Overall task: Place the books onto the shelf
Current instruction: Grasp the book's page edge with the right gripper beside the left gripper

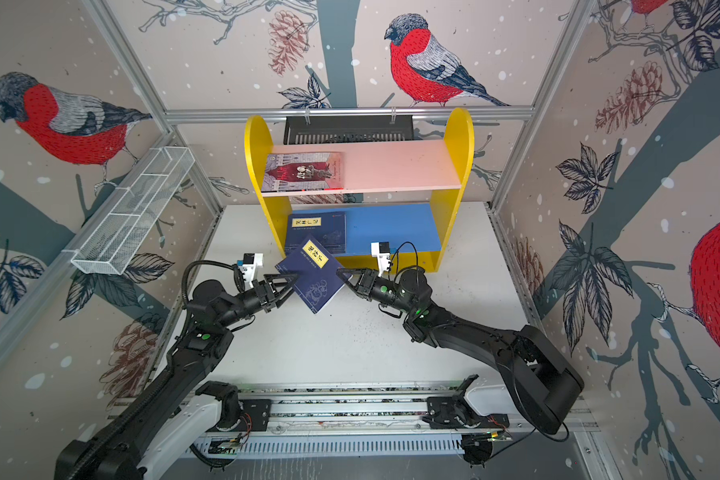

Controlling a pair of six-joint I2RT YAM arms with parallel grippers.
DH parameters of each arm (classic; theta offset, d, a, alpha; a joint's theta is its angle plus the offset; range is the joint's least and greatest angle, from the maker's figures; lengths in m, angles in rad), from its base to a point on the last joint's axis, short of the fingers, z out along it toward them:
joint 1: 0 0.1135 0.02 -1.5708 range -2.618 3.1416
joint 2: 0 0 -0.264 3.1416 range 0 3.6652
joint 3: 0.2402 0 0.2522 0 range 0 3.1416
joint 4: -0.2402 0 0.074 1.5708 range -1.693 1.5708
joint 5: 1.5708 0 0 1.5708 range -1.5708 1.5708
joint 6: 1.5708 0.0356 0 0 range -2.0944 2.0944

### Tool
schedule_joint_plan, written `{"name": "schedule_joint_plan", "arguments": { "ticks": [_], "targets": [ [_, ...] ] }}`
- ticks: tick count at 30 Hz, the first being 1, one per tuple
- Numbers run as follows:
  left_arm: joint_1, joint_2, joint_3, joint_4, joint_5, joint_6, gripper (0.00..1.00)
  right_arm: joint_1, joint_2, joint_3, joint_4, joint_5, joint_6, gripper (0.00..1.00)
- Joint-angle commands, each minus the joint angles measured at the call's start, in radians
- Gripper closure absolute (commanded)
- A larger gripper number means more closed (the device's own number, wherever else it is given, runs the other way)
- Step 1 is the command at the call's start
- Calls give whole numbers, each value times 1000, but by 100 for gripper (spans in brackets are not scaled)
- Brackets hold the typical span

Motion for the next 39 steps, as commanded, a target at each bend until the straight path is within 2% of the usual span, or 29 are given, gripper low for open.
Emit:
{"name": "schedule_joint_plan", "arguments": {
  "ticks": [1, 6, 16, 19, 23, 25, 26, 27, 29, 33, 39],
  "targets": [
    [8, -5, 4, 54, 16, 2, 29, -4, -21, 18, -30, -93, -42, 99],
    [16, -3, 7, 70, 22, -27, 33, -14, -57, 19, -100, -136, -75, 99],
    [22, -6, 0, 135, 45, -92, 52, -72, -101, 51, -249, -221, -177, 99],
    [22, -6, -5, 135, 44, -97, 60, -91, -86, 52, -239, -233, -179, 99],
    [22, -5, 2, 129, 39, -94, 84, -102, -73, 55, -214, -234, -171, 97],
    [22, -1, 9, 129, 29, -89, 93, -103, -39, 52, -197, -225, -155, 81],
    [22, 3, 12, 129, 21, -86, 96, -102, -34, 48, -183, -217, -144, 78],
    [23, 5, 15, 128, 15, -84, 98, -102, -31, 40, -168, -209, -133, 73],
    [28, 15, 22, 129, 6, -80, 100, -100, -28, 19, -127, -182, -104, 56],
    [40, 38, 34, 129, -14, -71, 100, -93, -37, -31, -26, -120, -46, 45],
    [49, 63, 55, 133, -31, -89, 100, -36, -12, -11, -1, -67, -26, 38]
  ]
}}
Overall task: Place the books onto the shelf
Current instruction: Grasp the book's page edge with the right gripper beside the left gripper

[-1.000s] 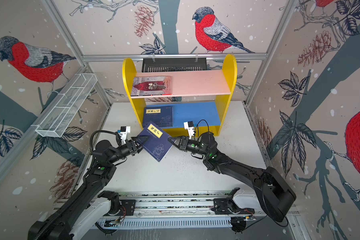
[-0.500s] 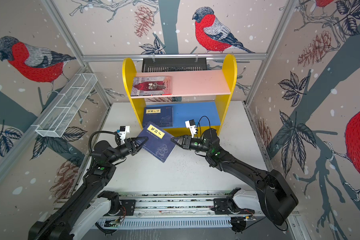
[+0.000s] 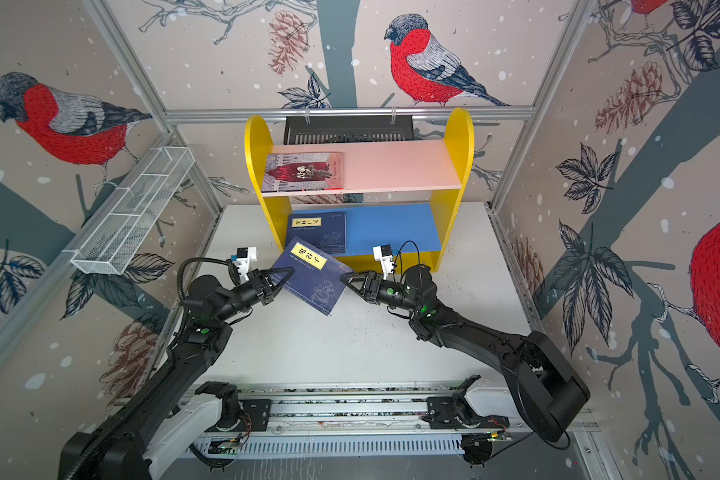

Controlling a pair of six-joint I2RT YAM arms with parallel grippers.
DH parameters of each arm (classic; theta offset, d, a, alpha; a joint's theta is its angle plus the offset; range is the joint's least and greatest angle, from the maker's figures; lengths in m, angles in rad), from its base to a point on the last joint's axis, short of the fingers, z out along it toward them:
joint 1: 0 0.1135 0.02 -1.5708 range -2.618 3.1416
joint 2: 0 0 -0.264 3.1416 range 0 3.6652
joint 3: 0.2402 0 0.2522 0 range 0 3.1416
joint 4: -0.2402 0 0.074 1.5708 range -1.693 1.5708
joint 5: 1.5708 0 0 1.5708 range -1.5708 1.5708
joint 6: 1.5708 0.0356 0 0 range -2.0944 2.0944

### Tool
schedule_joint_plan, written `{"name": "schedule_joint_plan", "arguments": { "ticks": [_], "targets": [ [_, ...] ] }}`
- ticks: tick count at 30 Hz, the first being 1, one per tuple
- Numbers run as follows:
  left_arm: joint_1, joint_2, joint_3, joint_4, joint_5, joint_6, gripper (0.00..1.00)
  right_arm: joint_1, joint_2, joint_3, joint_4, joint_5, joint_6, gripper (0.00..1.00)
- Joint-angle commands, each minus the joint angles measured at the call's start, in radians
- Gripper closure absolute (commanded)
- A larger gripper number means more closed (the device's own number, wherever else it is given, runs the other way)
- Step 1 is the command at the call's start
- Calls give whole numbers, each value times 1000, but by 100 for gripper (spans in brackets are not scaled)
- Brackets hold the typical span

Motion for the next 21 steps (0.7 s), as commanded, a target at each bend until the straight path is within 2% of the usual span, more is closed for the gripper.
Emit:
{"name": "schedule_joint_plan", "arguments": {
  "ticks": [1, 4, 10, 14, 17, 21],
  "targets": [
    [3, 9, 22, 77, -5, -16, 100, 32, 17, 24, 48, 53, 9, 37],
    [5, 16, 32, 88, -5, -26, 100, 62, 46, 31, 44, 80, 5, 36],
    [12, 17, 31, 86, -11, -38, 100, 89, 97, 5, 166, 120, 55, 38],
    [18, 18, 32, 82, -16, -46, 100, 101, 102, -6, 209, 161, 64, 45],
    [28, 18, 28, 70, -25, -58, 100, 104, 112, -16, 273, 178, 84, 54],
    [47, 20, 16, 65, -36, -90, 100, 109, 143, -7, 315, 173, 104, 57]
  ]
}}
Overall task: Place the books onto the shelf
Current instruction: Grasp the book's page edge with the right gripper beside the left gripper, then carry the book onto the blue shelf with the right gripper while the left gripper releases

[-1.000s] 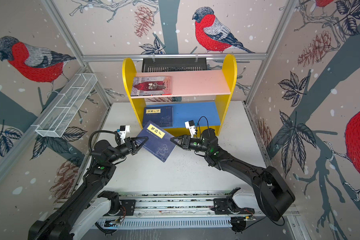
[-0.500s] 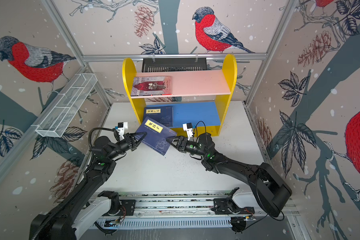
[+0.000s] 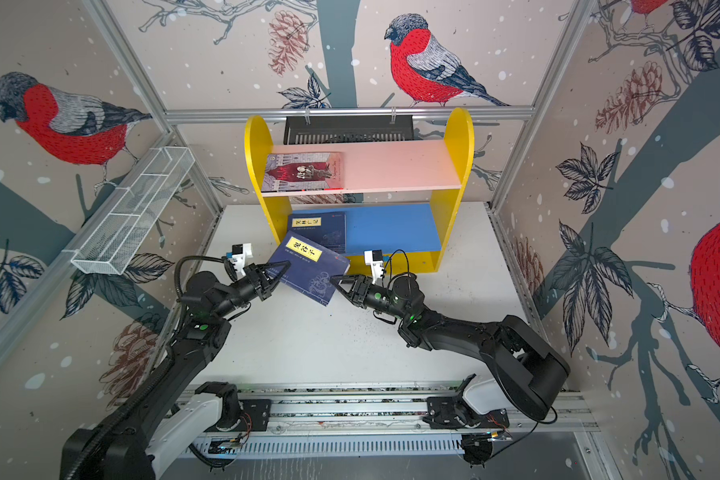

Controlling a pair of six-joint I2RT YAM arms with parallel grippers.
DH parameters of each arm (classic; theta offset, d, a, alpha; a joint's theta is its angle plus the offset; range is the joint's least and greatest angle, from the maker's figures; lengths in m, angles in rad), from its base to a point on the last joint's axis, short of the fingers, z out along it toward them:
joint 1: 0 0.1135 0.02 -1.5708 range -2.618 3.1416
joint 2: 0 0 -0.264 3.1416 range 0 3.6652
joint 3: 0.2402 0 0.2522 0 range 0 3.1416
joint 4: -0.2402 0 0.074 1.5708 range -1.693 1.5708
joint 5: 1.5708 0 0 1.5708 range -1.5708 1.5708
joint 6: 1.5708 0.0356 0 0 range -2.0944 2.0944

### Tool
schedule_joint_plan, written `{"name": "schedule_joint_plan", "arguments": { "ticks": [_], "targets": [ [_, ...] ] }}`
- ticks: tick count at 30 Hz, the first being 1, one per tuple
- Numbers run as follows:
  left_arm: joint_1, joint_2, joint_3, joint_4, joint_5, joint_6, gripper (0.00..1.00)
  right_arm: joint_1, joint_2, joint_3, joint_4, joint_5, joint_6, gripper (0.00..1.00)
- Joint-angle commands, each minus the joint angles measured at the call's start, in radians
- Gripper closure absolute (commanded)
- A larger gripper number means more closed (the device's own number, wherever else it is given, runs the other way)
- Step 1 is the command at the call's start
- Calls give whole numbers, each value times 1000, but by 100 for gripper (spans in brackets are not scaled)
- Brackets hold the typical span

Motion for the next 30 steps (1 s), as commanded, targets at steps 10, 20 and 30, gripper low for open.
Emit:
{"name": "schedule_joint_plan", "arguments": {
  "ticks": [10, 20, 30],
  "targets": [
    [25, 4, -5, 63, -2, -73, 100, 30, 115, 58, 164, 5, 48, 56],
    [27, -6, -22, 50, -8, -72, 100, 26, 168, 106, 185, -21, 58, 80],
    [38, -20, -36, 8, -20, -28, 50, -45, 149, 145, 76, -137, 1, 98]
  ]
}}
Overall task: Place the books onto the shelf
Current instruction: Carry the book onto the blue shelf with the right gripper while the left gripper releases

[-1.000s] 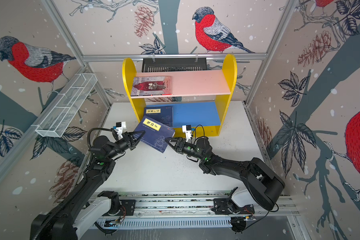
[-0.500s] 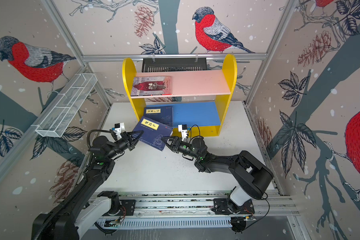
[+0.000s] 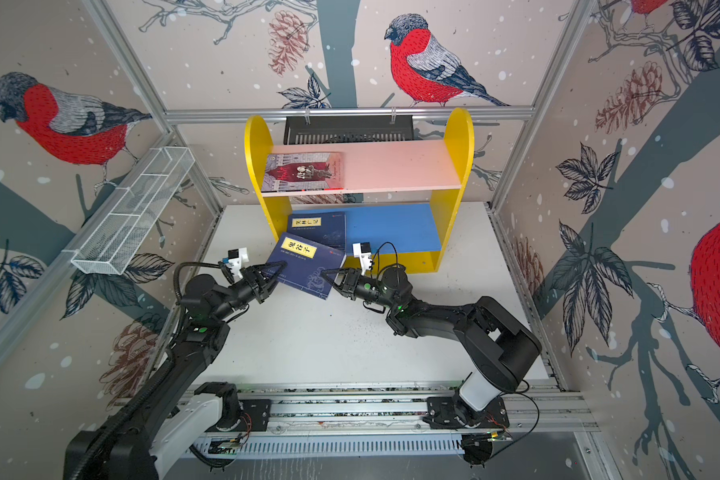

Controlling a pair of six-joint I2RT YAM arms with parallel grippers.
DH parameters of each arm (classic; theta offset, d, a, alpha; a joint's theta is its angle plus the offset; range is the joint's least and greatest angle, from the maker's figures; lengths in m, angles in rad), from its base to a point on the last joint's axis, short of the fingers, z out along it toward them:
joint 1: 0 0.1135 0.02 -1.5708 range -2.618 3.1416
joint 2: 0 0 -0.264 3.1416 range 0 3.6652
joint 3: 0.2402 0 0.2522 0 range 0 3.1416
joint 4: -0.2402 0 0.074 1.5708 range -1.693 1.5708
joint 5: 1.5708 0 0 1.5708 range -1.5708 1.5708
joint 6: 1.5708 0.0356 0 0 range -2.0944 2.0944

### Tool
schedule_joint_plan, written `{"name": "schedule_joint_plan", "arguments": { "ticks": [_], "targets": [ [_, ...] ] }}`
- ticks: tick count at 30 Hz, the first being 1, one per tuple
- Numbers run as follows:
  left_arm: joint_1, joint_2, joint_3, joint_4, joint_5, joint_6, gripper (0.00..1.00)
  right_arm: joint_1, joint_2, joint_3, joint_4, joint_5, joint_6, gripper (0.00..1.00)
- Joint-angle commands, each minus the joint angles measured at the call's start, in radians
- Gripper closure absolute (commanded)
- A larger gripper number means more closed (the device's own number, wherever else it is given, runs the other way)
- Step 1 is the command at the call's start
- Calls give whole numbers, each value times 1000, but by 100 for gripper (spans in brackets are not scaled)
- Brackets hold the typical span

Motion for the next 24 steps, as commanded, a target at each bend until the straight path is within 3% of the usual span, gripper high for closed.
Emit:
{"name": "schedule_joint_plan", "arguments": {
  "ticks": [1, 4, 7, 11, 16, 24],
  "targets": [
    [11, -9, -4, 9, 3, 28, 46, -31, -13, 13, 18, -83, -24, 98],
    [23, -19, -14, -13, -1, 52, 36, -75, -9, 15, 76, -168, 16, 98],
    [25, -40, 14, -93, -12, 150, 31, -124, -22, 27, 30, -231, 0, 98],
    [30, -51, 62, -231, -39, 271, 31, -191, -58, 54, -109, -283, -72, 98],
    [34, -58, 79, -286, -46, 313, 30, -274, -77, 146, -333, -371, -189, 98],
    [34, -45, 98, -272, -22, 313, 30, -354, -25, 222, -391, -454, -237, 98]
  ]
}}
